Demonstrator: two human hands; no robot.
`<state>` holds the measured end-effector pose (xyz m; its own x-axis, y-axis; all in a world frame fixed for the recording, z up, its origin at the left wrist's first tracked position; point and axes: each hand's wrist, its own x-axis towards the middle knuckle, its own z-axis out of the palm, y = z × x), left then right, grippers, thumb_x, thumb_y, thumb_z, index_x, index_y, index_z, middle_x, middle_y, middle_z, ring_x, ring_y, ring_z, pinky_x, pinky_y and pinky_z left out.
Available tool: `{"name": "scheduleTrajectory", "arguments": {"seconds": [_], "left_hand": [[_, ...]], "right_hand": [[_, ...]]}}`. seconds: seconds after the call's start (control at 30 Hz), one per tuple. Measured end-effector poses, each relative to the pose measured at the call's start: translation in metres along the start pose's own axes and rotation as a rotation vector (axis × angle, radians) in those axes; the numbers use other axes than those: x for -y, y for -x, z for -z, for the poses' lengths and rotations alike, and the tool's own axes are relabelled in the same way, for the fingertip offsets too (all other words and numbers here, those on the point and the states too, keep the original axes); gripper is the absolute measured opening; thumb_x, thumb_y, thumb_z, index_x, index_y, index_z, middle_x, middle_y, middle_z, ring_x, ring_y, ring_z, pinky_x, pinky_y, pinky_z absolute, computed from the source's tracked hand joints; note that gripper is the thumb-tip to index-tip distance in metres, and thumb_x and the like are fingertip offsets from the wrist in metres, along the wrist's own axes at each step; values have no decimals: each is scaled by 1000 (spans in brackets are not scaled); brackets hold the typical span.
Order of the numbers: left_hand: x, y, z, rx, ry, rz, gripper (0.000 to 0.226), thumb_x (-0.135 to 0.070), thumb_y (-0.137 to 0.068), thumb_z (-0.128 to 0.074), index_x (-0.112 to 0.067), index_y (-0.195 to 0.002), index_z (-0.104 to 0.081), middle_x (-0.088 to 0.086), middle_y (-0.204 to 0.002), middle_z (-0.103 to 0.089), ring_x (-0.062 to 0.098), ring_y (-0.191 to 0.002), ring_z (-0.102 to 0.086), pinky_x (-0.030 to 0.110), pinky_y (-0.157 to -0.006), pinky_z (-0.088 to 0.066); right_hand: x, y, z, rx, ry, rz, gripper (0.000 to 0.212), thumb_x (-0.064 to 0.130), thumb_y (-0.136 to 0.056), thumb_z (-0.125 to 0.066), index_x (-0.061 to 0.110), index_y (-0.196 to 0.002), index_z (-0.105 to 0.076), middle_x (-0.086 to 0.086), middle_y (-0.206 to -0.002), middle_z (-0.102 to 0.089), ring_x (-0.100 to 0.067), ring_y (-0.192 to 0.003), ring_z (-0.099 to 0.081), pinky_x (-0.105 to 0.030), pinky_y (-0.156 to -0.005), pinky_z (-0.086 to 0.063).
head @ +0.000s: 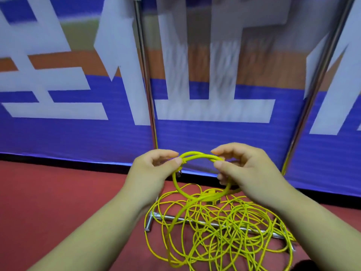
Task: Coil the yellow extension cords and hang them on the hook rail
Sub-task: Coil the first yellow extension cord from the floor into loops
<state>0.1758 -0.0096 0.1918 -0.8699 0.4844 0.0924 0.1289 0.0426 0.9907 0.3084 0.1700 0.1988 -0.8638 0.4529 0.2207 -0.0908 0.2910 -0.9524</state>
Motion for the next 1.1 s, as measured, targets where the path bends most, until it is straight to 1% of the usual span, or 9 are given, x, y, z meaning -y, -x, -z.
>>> {"name": "scheduleTrajectory", "arguments": {"seconds": [0.13,0.23,0.33,0.43,0.6,0.77,0.9,1.0,1.1], "left_hand": [[4,-2,-1,38,47,68,13,-3,-79,-80,-13,-88,-78,12,-86,-77,19,-78,-72,34,-79,-52],[5,-7,-3,75,-15,11,23,6,-79,-76,-8,-98,-76,10,-86,-78,23,-80,-74,33,-78,-55],[5,-11,-4,115,-62,-72,22,3,-84,-74,-12,-100,-76,8,-87,-78,23,-83,-75,35,-83,-58],[6,-14,-4,138,-41,-100,21,-1,-90,-68,-16,-102,-75,6,-88,-78,18,-83,-74,34,-84,-59],[7,-23,-1,105,174,47,18,-1,-100,-51,-7,-104,-68,16,-85,-77,26,-77,-76,30,-69,-61],[10,-31,8,167,272,97,22,-9,-98,-61,-12,-118,-66,15,-95,-74,23,-75,-70,35,-75,-60],[15,-33,12,93,219,64,19,-1,-92,-64,-9,-108,-70,12,-79,-66,21,-68,-61,41,-75,-57],[17,-33,13,50,130,4,10,-6,-89,-71,-15,-90,-75,9,-70,-65,23,-66,-62,45,-75,-55],[15,-33,20,97,41,-66,8,-23,-80,-80,-19,-86,-77,8,-72,-66,21,-69,-64,48,-80,-54]], "right_hand": [[-5,-1,-4,-13,-15,-46,21,5,-92,-66,24,-98,-72,-10,-69,-71,-21,-57,-69,-25,-53,-53],[-12,-8,-4,-60,6,-27,21,8,-92,-67,27,-95,-73,-7,-71,-72,-24,-65,-71,-31,-59,-59],[-17,-16,-6,-107,8,20,17,10,-91,-68,25,-91,-74,0,-72,-71,-12,-68,-69,-27,-62,-57],[-18,-23,-8,-160,6,40,13,13,-89,-71,24,-90,-75,-2,-76,-75,-14,-71,-71,-27,-68,-57],[-19,-31,-12,-227,-57,9,12,16,-86,-74,27,-86,-78,0,-80,-76,-16,-76,-72,-32,-74,-57],[-19,-39,-23,-287,-399,-128,12,3,-86,-70,15,-86,-74,-4,-74,-73,-14,-68,-68,-26,-65,-58],[-19,-47,-23,-382,-652,-283,10,4,-91,-65,13,-93,-69,-5,-80,-72,-12,-64,-68,-28,-60,-60],[-22,-49,-26,-413,-574,-308,11,4,-91,-66,12,-99,-68,-7,-83,-71,-12,-63,-70,-29,-55,-60],[-24,-49,-30,-378,-506,-302,14,3,-91,-66,9,-103,-69,-9,-83,-70,-10,-60,-67,-21,-48,-52]]}}
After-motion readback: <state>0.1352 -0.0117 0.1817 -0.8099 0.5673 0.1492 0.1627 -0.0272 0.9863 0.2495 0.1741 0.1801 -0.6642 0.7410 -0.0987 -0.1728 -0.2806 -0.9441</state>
